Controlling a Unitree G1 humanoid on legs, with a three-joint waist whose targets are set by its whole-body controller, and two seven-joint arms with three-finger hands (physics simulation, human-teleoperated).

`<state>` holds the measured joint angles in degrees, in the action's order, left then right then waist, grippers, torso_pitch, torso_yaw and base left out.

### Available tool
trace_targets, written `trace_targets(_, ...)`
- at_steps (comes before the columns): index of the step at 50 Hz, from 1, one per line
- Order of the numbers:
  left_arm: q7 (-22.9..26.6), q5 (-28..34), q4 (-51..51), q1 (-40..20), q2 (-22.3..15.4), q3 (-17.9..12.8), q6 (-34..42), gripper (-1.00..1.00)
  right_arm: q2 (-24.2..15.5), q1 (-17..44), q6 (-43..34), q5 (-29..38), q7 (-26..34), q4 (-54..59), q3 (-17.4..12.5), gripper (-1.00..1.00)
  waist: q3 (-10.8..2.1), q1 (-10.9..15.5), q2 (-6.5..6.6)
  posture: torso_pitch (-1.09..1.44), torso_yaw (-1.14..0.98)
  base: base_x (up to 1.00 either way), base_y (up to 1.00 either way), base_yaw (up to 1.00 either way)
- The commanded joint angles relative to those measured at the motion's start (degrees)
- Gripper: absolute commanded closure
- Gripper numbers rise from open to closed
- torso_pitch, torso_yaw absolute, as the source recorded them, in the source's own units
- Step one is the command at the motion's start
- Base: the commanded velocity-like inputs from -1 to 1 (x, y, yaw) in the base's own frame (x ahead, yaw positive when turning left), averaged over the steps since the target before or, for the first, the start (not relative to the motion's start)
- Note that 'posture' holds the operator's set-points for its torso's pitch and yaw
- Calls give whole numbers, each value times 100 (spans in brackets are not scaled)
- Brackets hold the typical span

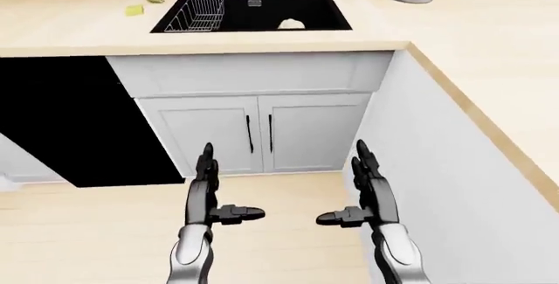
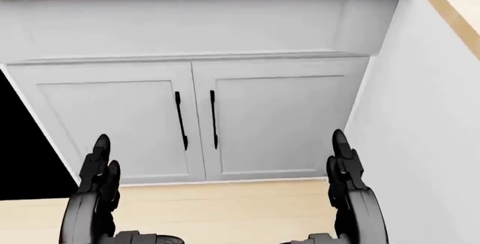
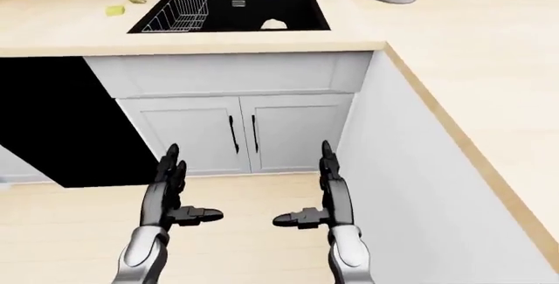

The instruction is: Turn the sink spout to the right.

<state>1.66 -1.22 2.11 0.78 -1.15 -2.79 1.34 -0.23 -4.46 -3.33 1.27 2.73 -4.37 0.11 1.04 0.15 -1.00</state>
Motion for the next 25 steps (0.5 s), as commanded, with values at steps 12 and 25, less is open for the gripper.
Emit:
trace_targets(12, -383, 246, 415, -1665, -114, 61, 583, -100, -498, 1956, -554, -520, 325, 980, -574, -100, -238, -22, 44, 0, 0, 0, 0, 0)
trace_targets(25, -642, -184, 1557, -4397, -643, -358, 2104, -100, -1581, 3963, -2859, -828, 547, 839, -1072, -100, -299, 17, 14, 0, 0, 0, 0, 0)
